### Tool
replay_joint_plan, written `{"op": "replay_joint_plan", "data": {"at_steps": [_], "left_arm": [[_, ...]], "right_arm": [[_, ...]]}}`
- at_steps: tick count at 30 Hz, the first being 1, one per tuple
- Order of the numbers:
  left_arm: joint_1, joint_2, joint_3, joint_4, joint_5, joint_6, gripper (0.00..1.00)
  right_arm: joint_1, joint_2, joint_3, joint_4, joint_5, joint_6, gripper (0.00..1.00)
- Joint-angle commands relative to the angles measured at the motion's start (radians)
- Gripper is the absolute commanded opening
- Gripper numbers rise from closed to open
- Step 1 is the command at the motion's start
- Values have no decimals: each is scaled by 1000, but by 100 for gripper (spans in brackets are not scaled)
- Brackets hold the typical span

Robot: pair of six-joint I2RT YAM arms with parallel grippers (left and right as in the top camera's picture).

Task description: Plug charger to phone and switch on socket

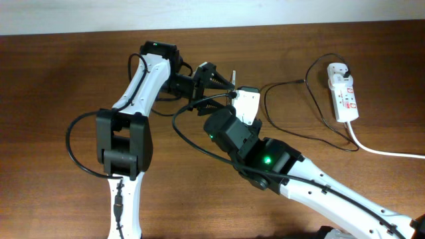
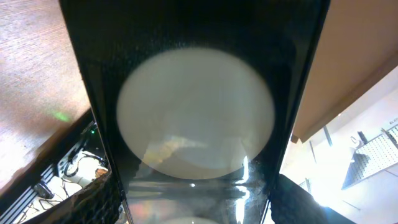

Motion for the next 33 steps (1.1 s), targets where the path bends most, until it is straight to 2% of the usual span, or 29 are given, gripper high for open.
{"op": "replay_joint_plan", "data": {"at_steps": [1,4,6,7,9,12,14,16,20,22,23,26,28,31,32,33], "left_arm": [[-4,-2,18,-1,37,2,69],[-3,-2,18,-1,37,1,77],[7,-2,19,0,37,16,98],[29,-3,19,2,31,63,99],[80,-14,21,-2,-78,66,99],[147,-134,21,13,-191,94,99],[195,-276,21,41,-299,92,99],[243,-459,21,53,-478,56,99],[272,-979,21,106,-967,-83,99],[272,-1233,10,112,-1112,-149,99],[272,-1367,-26,115,-1129,-151,99],[272,-1586,-205,155,-1252,-152,99],[272,-1685,-476,229,-1266,-178,99],[272,-1686,-909,463,-1263,-525,99],[272,-1651,-1072,586,-1241,-695,99],[272,-1620,-1144,642,-1235,-710,99]], "right_arm": [[-2,0,16,2,-14,2,10],[-2,-3,16,0,-14,2,6],[-3,-26,16,-1,-13,1,4],[-3,-42,16,-14,-13,1,4],[-3,-89,16,-64,-14,2,4],[-3,-202,16,-178,-14,2,4],[-3,-295,16,-264,-13,56,4],[-3,-379,16,-357,-14,74,4],[-3,-487,-7,-473,-25,246,4],[-3,-507,-45,-468,-77,273,4],[-3,-508,-85,-467,-85,330,4],[-3,-508,-172,-383,-109,357,4],[-3,-508,-204,-363,-124,357,4],[-3,-508,-207,-364,-148,357,4],[-3,-508,-207,-366,-165,357,4],[-3,-508,-207,-373,-177,357,4]]}}
